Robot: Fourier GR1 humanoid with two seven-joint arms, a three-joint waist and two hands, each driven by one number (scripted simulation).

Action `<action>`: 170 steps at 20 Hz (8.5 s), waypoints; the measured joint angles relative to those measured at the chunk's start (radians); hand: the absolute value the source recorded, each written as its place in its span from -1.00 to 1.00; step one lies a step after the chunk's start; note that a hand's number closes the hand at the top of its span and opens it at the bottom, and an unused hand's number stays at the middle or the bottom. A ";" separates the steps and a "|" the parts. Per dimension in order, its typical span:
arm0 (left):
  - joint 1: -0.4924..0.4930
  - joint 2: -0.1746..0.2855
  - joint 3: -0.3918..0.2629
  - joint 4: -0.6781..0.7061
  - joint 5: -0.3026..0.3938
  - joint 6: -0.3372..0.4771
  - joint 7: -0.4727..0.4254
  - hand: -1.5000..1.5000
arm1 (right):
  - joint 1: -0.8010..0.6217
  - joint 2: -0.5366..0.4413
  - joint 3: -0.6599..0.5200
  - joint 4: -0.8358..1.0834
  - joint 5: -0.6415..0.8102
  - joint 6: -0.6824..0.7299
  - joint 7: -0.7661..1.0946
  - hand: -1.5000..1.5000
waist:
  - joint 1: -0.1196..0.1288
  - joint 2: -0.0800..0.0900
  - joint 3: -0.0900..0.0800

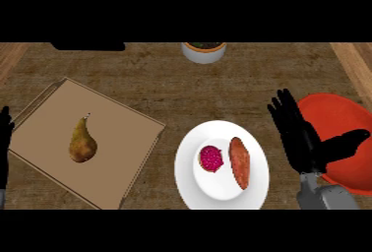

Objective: Pick the cupcake from the plate and place it in the bowl

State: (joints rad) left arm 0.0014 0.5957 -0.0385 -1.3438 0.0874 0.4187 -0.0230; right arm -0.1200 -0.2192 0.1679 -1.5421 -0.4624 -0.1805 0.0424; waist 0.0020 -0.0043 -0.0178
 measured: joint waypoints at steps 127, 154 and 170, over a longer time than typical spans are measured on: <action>-0.141 -0.483 -0.066 -0.187 -0.081 -0.289 0.102 0.00 | 0.081 -0.487 1.131 -0.413 0.867 -0.340 -0.211 1.00 | -0.013 -0.004 0.025; -0.114 -0.477 -0.054 -0.221 -0.082 -0.285 0.098 0.00 | 0.161 -1.284 0.439 -0.724 0.178 -0.422 -0.520 1.00 | -0.035 0.005 0.021; -0.177 -0.484 -0.054 -0.196 -0.083 -0.319 0.122 0.00 | -0.035 -1.031 0.239 0.098 0.181 -0.035 -0.789 1.00 | 0.024 0.011 0.019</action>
State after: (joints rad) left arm -0.1754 0.1113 -0.0924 -1.5401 0.0040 0.0995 0.0993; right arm -0.1555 -1.2499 0.4069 -1.4438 -0.2811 -0.2157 -0.7465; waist 0.0255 0.0069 0.0009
